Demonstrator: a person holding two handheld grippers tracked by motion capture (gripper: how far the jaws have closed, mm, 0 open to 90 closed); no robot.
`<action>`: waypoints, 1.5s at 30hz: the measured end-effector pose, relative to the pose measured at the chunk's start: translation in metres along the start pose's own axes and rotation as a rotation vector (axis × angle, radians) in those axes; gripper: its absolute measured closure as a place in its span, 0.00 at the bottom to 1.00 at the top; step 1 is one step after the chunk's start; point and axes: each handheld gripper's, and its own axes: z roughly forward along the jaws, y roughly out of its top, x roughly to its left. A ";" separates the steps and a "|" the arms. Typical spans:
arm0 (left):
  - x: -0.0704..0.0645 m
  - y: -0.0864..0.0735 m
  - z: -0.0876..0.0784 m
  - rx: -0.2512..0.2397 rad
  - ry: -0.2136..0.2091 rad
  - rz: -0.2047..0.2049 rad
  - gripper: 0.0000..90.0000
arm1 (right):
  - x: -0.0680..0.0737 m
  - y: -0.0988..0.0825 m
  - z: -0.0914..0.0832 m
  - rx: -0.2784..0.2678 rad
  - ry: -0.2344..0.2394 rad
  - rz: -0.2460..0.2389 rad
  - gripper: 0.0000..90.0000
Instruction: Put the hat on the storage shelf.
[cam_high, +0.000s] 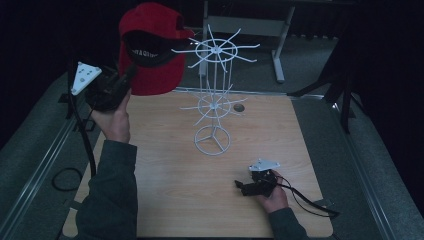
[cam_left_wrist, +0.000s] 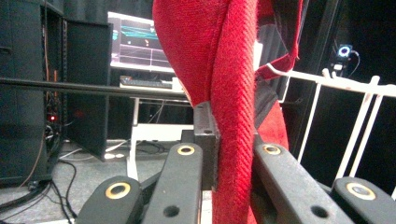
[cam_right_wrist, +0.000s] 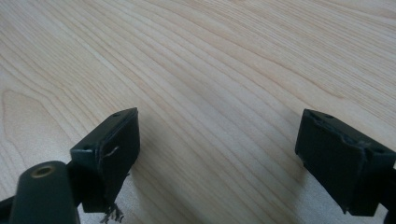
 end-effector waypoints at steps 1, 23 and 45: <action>0.001 -0.001 -0.001 -0.001 -0.003 -0.005 0.96 | 0.000 0.000 0.000 0.000 0.000 0.000 0.15; 0.026 -0.072 -0.020 0.111 -0.019 0.008 0.95 | 0.000 0.000 0.000 -0.001 0.000 0.000 0.15; 0.018 -0.094 -0.019 0.159 -0.112 0.044 0.70 | 0.000 0.000 0.000 -0.002 0.000 0.000 0.15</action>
